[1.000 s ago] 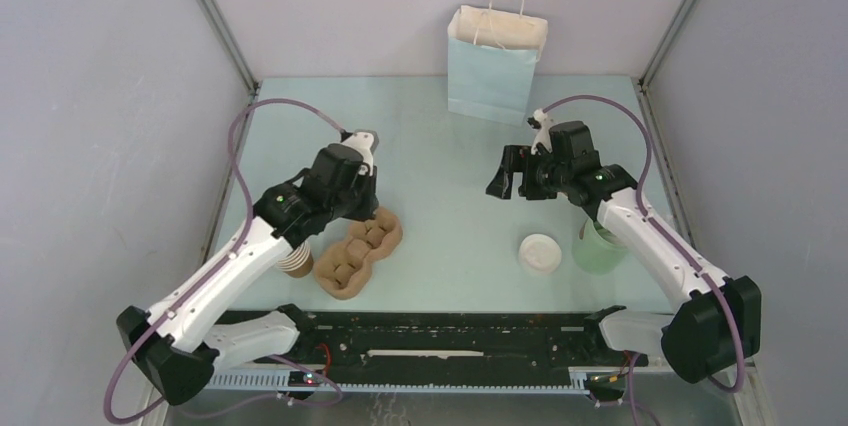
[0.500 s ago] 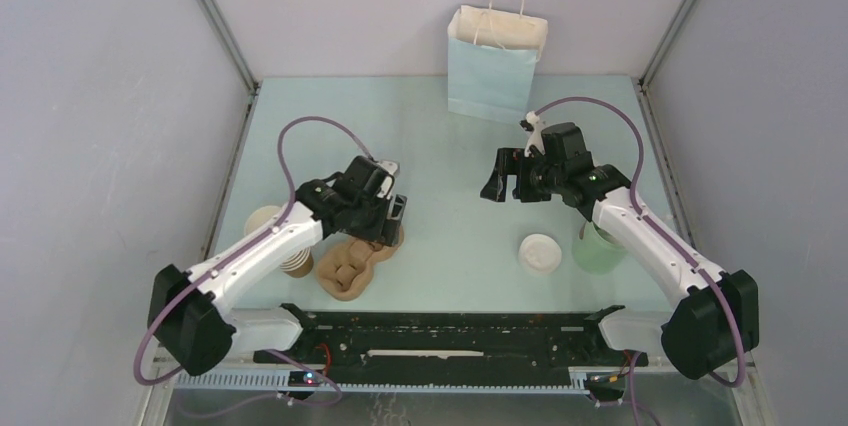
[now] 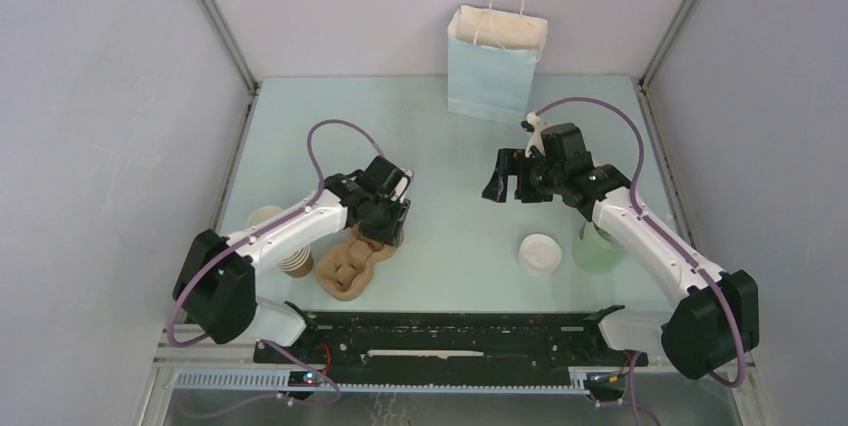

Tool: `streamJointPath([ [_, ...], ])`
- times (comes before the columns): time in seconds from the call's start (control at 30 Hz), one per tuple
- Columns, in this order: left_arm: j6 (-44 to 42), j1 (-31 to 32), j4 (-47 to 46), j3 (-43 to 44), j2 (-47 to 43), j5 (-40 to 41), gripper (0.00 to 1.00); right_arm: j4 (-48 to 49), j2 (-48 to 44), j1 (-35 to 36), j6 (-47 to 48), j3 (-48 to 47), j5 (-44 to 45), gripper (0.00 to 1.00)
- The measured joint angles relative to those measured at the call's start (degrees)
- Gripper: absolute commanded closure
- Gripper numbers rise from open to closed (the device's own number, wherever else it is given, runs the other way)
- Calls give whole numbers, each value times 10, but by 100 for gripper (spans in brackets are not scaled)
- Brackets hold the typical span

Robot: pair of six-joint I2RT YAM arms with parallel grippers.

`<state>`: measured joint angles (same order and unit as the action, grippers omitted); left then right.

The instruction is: Pack the takeout coffee

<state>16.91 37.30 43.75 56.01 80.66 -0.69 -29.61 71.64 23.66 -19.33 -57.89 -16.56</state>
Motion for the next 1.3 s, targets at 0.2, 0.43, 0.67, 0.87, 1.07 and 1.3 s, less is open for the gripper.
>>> streamJointPath([
  [0.2,0,0,-4,0,1,-10,63,-2,0,0,0,0,0,4],
  [0.43,0,0,-8,0,1,-28,65,-3,0,0,1,3,0,4],
  [0.67,-3,0,-12,0,-1,-32,75,-3,0,0,1,5,0,5],
  [0.87,-4,-2,-7,1,-12,-29,81,-3,0,0,1,5,0,5],
  [1.07,-1,-3,10,6,-44,-18,88,-4,0,0,1,5,0,4],
  [1.3,26,-3,-21,5,-73,-21,85,-3,3,2,1,5,-1,5],
])
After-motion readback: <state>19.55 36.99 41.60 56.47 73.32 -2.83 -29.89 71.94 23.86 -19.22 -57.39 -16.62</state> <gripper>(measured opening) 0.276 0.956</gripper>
